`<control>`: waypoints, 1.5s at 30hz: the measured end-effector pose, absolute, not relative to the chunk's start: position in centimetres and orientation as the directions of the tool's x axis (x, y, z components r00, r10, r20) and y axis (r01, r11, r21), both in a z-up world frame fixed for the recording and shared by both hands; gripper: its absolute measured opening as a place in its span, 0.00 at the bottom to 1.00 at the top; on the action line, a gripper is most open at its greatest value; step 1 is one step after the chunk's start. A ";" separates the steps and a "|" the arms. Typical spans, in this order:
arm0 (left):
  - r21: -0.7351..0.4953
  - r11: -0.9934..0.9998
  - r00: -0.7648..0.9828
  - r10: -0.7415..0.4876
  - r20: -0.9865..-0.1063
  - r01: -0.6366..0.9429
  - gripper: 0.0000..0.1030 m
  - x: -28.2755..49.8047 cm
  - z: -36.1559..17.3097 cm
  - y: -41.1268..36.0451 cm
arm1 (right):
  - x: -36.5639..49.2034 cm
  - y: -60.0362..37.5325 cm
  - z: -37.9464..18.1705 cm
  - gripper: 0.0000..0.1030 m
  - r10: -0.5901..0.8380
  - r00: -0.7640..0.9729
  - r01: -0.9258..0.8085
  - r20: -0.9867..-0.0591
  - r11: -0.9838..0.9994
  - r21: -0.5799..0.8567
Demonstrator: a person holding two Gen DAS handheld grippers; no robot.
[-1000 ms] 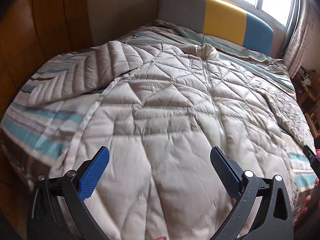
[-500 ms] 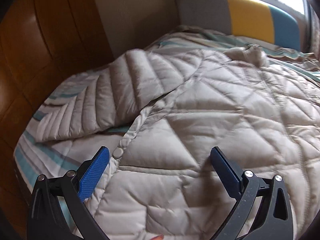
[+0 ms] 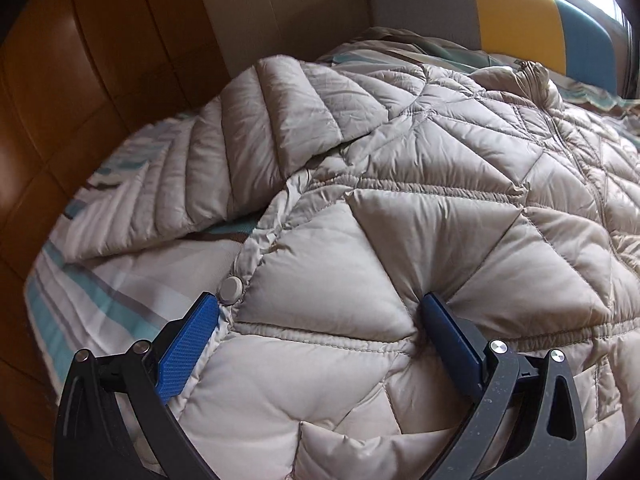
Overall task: Fold large clothes
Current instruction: 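Move the right tool to the jacket sleeve cuff and close on it, then lift the sleeve with the right tool and lay it across the jacket body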
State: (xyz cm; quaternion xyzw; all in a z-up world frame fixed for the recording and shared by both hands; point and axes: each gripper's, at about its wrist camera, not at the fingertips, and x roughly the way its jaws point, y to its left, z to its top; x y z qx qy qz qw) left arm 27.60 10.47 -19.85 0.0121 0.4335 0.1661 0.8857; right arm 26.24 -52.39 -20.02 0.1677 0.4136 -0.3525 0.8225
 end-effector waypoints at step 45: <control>0.097 0.951 0.593 0.261 -0.762 -0.294 0.97 27.1 -20.1 11.2 | 31.9 -10.6 -18.1 0.13 -0.016 0.909 -0.274 -0.416 0.730 -0.627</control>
